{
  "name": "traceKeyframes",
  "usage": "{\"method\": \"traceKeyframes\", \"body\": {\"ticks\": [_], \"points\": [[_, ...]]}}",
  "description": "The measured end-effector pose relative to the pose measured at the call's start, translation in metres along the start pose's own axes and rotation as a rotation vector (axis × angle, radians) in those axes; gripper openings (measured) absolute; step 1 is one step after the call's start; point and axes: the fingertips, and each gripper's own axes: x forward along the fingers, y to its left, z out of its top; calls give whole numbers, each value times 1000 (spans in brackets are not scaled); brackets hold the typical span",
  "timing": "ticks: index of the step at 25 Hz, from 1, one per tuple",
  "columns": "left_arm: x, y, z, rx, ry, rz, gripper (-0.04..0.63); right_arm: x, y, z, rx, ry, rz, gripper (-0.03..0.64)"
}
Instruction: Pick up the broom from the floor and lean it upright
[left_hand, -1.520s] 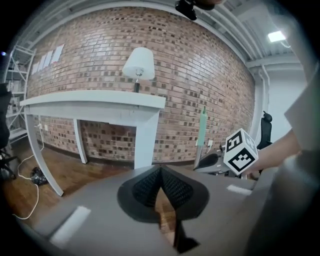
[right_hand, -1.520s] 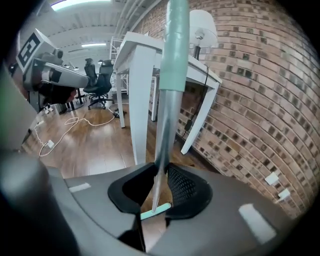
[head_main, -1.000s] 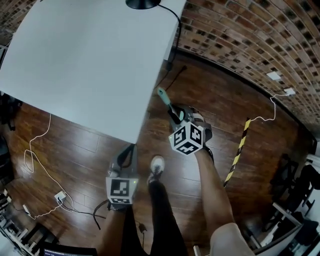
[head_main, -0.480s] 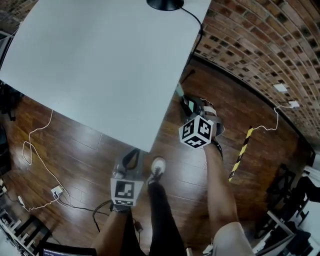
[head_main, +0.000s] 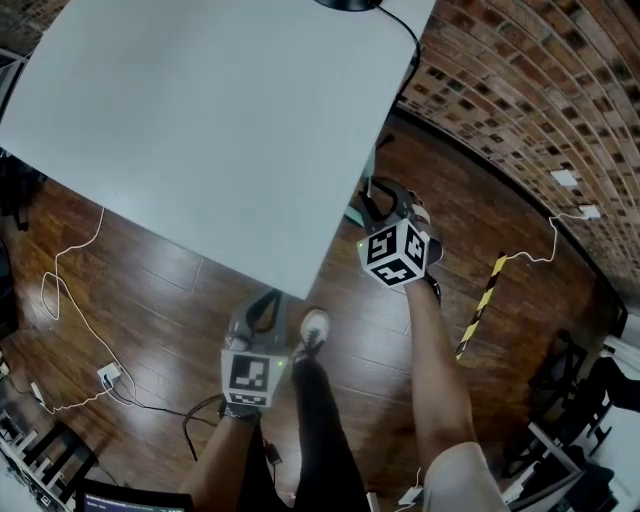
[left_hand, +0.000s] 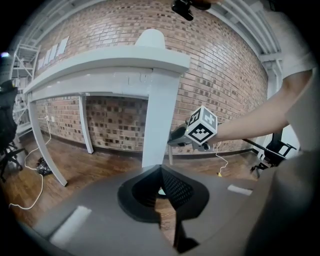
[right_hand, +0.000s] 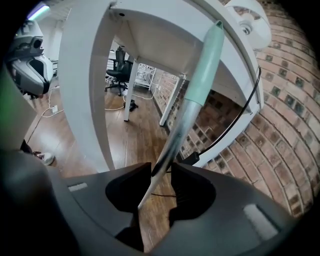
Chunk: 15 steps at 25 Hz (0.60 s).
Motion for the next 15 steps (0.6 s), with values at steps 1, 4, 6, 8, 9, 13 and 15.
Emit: {"method": "traceKeyframes", "body": {"ticks": [1,4,6,8,9,13,15], "points": [[0,1,0,-1,1,1,0,0,-1,0,3,1,-6,140],[0,4,-1,-1,4,2,1,0,-5,-2,20,4,-22,143],[0,6,-3,0,4,5,2,0,-6,-4,43,1,-23,147],[0,10,-3,-3,3,10,1,1,-6,-6,81,-3,-18,151],[0,11,-3,-7,2,13,0,1,-6,-6,98,-5,-17,155],[-1,12,-5,-15,3,17,0,2,-5,-5,127,-14,-14,162],[1,11,-5,-17,11,14,0,0,-4,-5,142,-18,-19,164]]}}
